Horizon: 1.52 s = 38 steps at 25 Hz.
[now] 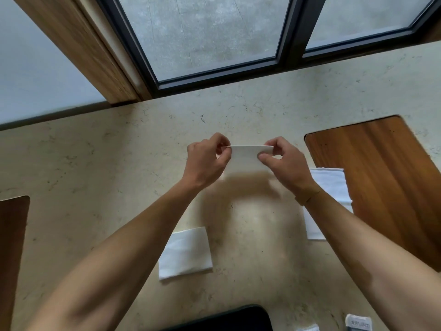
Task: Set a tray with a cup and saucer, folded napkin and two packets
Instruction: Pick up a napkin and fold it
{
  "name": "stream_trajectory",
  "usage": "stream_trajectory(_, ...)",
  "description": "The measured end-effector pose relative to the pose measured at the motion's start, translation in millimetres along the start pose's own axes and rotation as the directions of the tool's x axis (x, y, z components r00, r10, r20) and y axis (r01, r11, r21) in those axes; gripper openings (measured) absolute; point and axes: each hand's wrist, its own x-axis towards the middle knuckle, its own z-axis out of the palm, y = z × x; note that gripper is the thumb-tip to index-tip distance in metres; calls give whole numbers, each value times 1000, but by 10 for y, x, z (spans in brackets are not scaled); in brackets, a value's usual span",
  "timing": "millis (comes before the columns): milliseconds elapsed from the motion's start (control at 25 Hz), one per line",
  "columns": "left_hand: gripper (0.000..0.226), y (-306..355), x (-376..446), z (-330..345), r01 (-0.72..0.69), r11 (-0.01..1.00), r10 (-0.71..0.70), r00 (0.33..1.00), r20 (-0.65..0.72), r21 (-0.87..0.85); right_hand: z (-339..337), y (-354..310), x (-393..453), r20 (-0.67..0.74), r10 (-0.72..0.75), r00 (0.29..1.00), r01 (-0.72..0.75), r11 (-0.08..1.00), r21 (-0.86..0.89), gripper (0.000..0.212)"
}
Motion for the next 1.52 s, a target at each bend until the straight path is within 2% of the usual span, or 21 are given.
stream_trajectory(160,5,145,-242,-199,74,995,-75,997,-5,-74,-16,-121,-286,43,22,999,-20,999,-46,23)
stream_trajectory(360,7,300,-606,-376,215,949,-211,977,43,-232,-60,-333,-614,57,151,987,-159,969,189,7)
stream_trajectory(520,8,326,-955,-504,341,865,-336,938,80,-368,-41,-470,-851,79,159,984,-176,940,293,7)
stream_trajectory(680,3,339,-1272,-629,394,777,-419,906,64,-491,66,-549,-1122,124,163,979,-197,915,351,9)
stream_trajectory(840,4,226,-1540,-767,436,745,-480,876,48,-505,209,-564,-1327,99,186,978,-209,913,350,6)
stream_trajectory(960,2,107,-1723,-862,454,756,-501,865,29,-471,329,-574,-1423,91,199,976,-218,923,318,4)
stream_trajectory(1160,1,-91,-1996,-994,481,778,-534,845,-21,-405,581,-633,-1528,126,203,971,-230,935,268,4)
stream_trajectory(1360,11,-234,-2210,-1044,509,789,-554,831,-42,-343,805,-608,-1637,163,216,963,-246,948,200,7)
stream_trajectory(1520,6,-345,-2309,-991,555,781,-585,811,-24,-287,908,-562,-1699,175,222,959,-247,959,137,7)
